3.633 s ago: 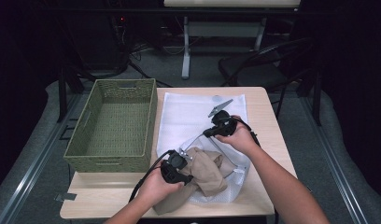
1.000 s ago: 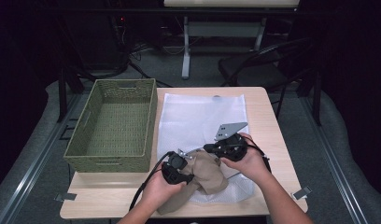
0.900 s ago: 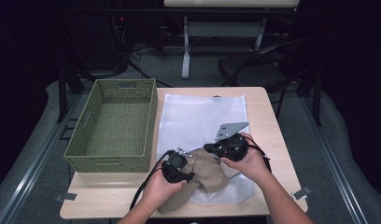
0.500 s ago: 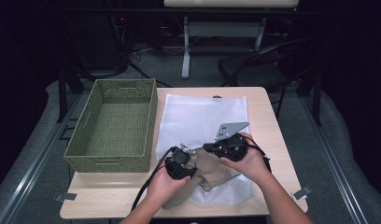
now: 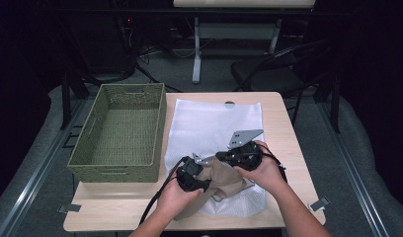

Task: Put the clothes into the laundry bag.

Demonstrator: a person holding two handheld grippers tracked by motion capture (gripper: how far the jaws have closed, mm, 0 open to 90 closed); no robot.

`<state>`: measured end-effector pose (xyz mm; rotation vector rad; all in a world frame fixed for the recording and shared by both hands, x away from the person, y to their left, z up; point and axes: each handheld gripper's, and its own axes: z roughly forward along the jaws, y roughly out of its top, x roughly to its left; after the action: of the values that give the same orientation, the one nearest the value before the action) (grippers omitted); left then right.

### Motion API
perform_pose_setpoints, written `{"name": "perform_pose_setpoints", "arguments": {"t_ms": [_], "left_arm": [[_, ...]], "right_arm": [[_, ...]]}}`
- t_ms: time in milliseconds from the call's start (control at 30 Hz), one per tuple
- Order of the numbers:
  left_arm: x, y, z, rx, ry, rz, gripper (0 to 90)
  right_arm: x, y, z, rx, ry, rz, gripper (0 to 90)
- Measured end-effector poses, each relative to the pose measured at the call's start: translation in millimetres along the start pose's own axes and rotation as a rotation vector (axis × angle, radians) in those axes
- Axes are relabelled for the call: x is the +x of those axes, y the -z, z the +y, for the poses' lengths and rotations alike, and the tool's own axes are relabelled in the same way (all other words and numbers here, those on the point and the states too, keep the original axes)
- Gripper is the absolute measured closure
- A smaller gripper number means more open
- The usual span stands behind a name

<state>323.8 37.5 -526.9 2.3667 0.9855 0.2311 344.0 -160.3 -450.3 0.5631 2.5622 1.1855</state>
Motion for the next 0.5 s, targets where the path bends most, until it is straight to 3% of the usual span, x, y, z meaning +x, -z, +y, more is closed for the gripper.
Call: {"name": "perform_pose_setpoints", "arguments": {"t_ms": [100, 267, 400, 500], "left_arm": [[-1.8, 7.0, -3.1, -0.020, -0.007, -0.008, 36.0], [-1.6, 20.7, -13.0, -0.040, -0.002, -0.026, 34.0], [-1.8, 32.1, -21.5, -0.048, -0.028, -0.038, 34.1], [-3.5, 42.6, -30.7, -0.079, -0.040, -0.045, 33.7]], "right_arm": [[-0.7, 0.3, -0.6, 0.003, -0.004, -0.001, 89.4], [-0.9, -0.2, -1.2, 0.000, -0.008, 0.000, 89.3], [-0.8, -0.9, -1.7, 0.003, -0.007, -0.001, 89.4], [-0.4, -0.9, -2.7, 0.001, -0.011, 0.000, 89.3]]}}
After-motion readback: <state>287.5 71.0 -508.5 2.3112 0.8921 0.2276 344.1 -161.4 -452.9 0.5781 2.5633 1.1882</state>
